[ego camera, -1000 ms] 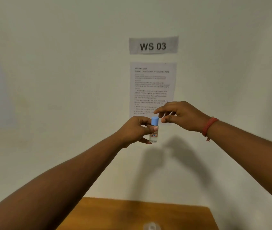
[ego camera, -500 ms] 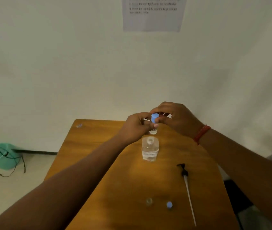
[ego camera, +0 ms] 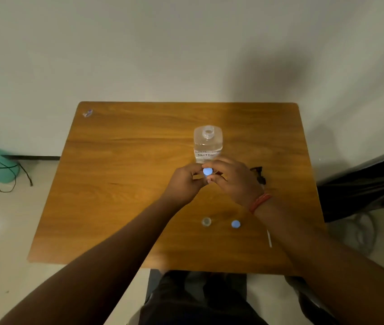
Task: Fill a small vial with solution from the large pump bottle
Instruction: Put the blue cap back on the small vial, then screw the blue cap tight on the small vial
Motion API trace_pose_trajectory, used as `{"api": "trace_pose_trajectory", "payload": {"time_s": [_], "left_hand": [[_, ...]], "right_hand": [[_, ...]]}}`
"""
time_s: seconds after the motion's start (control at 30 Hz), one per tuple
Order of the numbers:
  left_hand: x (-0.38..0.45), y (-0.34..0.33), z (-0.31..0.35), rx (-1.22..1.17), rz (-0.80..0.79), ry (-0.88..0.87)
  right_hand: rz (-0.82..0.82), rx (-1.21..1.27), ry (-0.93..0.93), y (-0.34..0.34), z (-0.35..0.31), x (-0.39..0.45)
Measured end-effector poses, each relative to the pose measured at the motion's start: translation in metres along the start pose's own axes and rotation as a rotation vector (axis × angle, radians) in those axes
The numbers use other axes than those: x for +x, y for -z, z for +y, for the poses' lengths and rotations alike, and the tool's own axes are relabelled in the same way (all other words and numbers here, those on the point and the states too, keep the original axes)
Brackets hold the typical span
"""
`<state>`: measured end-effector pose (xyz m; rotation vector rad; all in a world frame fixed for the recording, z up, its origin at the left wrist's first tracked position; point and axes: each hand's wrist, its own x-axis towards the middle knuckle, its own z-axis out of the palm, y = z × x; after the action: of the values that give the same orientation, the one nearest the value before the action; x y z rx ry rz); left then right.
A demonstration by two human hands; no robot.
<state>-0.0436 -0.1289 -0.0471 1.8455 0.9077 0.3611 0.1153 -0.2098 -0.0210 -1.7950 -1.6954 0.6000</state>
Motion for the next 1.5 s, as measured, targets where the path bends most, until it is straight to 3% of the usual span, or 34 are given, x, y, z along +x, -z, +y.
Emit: {"api": "trace_pose_trajectory", "payload": {"time_s": [0.5, 0.8, 1.13, 1.33, 1.5], "left_hand": [[0.005, -0.042, -0.066, 0.116, -0.084, 0.131], [0.011, -0.046, -0.074, 0.115, -0.103, 0.126], [-0.029, -0.024, -0.090, 0.018, -0.066, 0.288], [-0.080, -0.025, -0.092, 0.042, -0.260, 0.184], [-0.086, -0.040, -0.087, 0.065, -0.297, 0.103]], "right_hand": [[0.003, 0.039, -0.160, -0.074, 0.049, -0.019], [-0.012, 0.043, -0.178, -0.077, 0.055, -0.020], [0.009, -0.050, -0.392, -0.057, 0.083, -0.087], [-0.186, -0.092, -0.439, -0.067, 0.083, -0.125], [-0.252, -0.135, -0.404, -0.074, 0.078, -0.131]]}}
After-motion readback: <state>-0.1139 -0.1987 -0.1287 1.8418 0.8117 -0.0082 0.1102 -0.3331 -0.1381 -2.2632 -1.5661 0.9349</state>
